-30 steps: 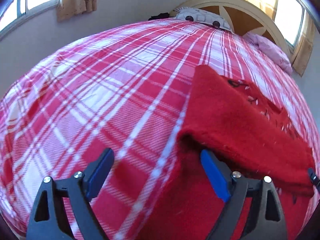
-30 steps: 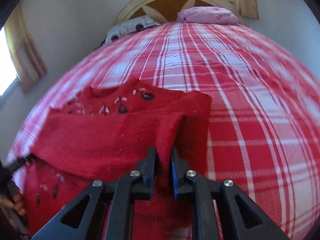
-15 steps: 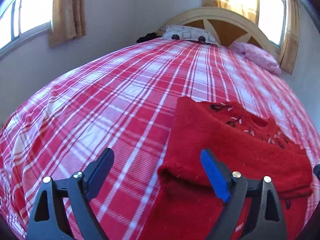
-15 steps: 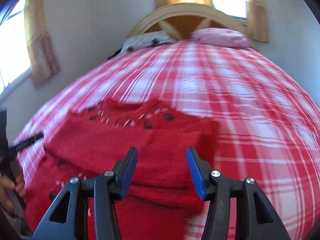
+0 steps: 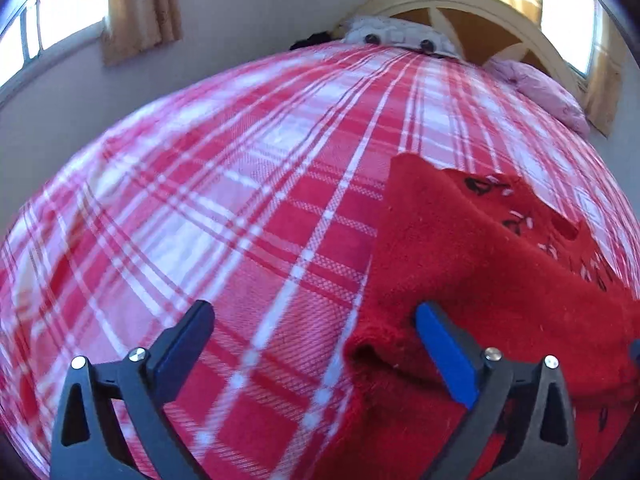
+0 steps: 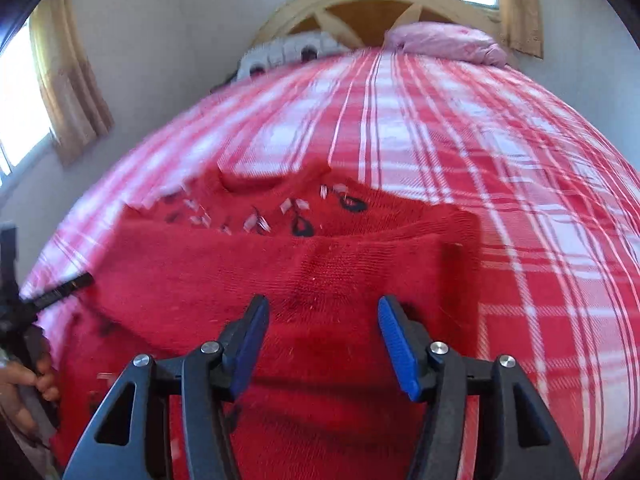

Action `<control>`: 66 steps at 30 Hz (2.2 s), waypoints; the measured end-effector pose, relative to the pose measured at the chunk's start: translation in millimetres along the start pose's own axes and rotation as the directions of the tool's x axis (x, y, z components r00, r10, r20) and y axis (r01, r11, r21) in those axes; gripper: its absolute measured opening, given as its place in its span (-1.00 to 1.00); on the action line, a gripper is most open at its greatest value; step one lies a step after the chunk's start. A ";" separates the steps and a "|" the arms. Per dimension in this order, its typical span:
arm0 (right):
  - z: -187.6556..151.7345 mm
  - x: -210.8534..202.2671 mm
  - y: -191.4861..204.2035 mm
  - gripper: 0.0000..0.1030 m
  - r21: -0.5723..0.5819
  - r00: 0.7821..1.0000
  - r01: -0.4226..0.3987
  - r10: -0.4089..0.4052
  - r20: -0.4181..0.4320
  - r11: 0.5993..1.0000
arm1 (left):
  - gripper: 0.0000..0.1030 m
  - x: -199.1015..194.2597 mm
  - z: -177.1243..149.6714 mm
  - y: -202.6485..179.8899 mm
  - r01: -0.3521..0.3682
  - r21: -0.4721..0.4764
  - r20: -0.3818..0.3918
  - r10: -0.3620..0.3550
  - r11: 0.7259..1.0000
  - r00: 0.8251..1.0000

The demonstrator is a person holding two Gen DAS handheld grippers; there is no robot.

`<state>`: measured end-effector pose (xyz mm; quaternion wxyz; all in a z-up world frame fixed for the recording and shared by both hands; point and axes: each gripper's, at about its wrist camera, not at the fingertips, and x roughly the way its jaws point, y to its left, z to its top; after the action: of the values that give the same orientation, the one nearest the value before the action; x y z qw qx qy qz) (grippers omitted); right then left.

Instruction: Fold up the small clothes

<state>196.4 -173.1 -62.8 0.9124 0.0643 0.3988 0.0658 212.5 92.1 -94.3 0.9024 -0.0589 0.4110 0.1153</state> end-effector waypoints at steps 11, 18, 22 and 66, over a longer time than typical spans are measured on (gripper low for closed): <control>-88.9 -141.8 -20.2 0.13 0.041 0.992 -0.087 0.083 0.090 0.995 | 0.95 -101.4 -42.8 82.6 0.322 0.153 0.146 -0.344 0.934 0.928; -145.6 -184.9 -18.4 0.13 0.047 0.989 -0.144 0.143 0.030 0.988 | 0.95 -116.8 -87.4 107.8 0.406 0.230 0.026 -0.422 0.885 0.906; -181.1 -196.0 -13.8 0.13 0.053 0.991 -0.134 0.135 -0.011 0.990 | 0.95 -129.9 -126.9 110.6 0.453 0.280 -0.035 -0.463 0.846 0.886; -258.1 -152.3 7.1 -0.83 0.124 0.914 -0.339 0.358 -0.191 0.932 | -0.74 -108.8 -204.4 76.8 0.706 0.287 -0.365 -0.607 0.648 0.706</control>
<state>-96.6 -175.5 -125.9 0.8350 0.1671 0.4775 0.2164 -25.2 107.8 -147.0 0.8175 -0.0294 0.4795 -0.3177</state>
